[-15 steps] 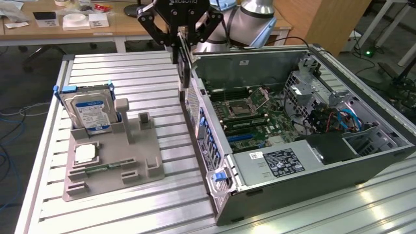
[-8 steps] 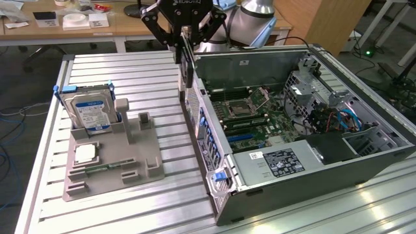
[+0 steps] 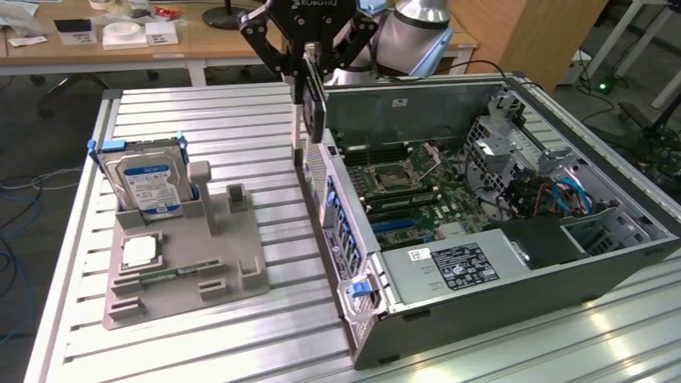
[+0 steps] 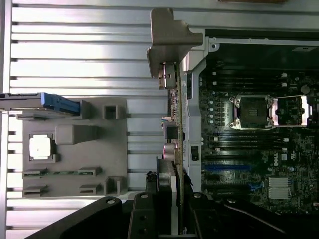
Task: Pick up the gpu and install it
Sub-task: 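Pick up the gpu and move the gpu toward the slot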
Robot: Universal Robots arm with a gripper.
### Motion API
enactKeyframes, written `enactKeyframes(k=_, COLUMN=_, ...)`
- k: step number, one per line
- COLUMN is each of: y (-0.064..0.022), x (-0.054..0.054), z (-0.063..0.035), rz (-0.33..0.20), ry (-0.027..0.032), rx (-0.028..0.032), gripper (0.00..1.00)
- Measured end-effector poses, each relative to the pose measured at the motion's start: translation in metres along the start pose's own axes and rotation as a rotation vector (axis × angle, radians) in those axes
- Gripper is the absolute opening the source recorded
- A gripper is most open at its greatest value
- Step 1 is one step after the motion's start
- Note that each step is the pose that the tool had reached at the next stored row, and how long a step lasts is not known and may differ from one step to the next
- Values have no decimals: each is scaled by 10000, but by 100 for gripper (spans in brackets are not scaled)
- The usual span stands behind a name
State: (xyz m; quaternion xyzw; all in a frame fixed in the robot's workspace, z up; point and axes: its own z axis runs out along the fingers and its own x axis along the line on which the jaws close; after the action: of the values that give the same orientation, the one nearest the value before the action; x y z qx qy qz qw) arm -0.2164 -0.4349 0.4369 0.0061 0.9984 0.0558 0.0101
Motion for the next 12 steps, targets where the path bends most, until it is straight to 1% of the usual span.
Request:
enactKeyframes(k=4, y=1, x=-133, z=3, rz=-11, ry=1, rx=0, gripper=28)
enactKeyframes(k=12, y=2, x=-211, z=5, rz=-17, ry=2, rx=-1, gripper=28)
